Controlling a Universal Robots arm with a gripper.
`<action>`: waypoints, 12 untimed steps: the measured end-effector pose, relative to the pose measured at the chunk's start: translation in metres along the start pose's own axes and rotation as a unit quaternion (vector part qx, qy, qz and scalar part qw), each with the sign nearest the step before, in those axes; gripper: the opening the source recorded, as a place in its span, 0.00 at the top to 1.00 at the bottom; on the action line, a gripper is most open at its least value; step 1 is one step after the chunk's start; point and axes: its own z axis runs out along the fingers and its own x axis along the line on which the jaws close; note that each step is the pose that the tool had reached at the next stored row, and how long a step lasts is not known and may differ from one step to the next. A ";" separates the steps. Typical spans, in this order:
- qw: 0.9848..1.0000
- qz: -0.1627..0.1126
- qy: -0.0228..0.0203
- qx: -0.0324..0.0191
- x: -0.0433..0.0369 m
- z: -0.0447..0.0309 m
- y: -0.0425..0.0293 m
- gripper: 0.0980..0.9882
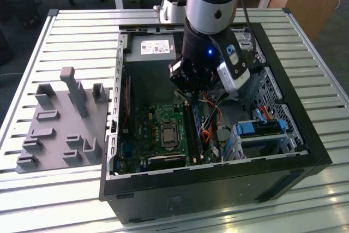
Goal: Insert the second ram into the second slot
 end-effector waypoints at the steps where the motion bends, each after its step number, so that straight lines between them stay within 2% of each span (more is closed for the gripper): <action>1: 1.000 0.000 0.000 0.000 0.0000 0.0008 0.0001 0.96; 12: 1.000 0.003 0.000 0.000 0.0000 0.0079 0.0010 0.96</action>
